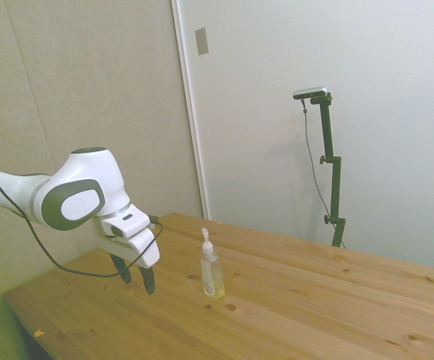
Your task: Knock down the sanitizer
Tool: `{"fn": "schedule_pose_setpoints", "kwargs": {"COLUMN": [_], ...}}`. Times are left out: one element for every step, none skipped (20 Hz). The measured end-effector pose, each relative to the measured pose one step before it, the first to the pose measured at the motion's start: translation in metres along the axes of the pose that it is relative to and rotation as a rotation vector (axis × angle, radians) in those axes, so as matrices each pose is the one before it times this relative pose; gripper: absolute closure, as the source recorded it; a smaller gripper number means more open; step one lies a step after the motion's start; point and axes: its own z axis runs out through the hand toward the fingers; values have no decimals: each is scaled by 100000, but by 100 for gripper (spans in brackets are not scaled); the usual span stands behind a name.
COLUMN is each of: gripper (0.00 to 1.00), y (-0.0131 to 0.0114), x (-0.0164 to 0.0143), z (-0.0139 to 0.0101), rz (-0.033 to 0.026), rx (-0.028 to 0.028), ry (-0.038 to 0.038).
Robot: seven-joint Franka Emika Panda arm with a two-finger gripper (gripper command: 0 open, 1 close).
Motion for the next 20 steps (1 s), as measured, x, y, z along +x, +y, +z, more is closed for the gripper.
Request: {"fn": "schedule_pose_setpoints", "kwargs": {"gripper": [0,0,0,100,100,100,100,100,100,100,100,100,100,100,100,100,100,100,100,100], "y": [-1,-9,-141,-224,-298,-281,-261,-143,-59,-37,-27,-23,1,22,42,-10,-40,-59,-141,-136], "x": [2,16,129,229,376,485,620,678,666,639,581,564,483,421,377,361,334,312,323,288], "z": [19,84,48,51,27,30,50,62,152,113,126,86,108,142,162,161,157,210,200,192], "rz": [3,19,108,143,309,596,690,607,655,732,642,604,810,717,357,408,407,547,679,447], "rx": [-51,-292,-71,-62,-68,-108,-163,-435,-624,-522,-274,-379,-565,-455,-569,-634,-509,-350,-177,-203], "ry": [-53,-266,-88,-116,-18,88,116,506,484,583,642,1007,614,226,261,374,334,142,148,256]}}
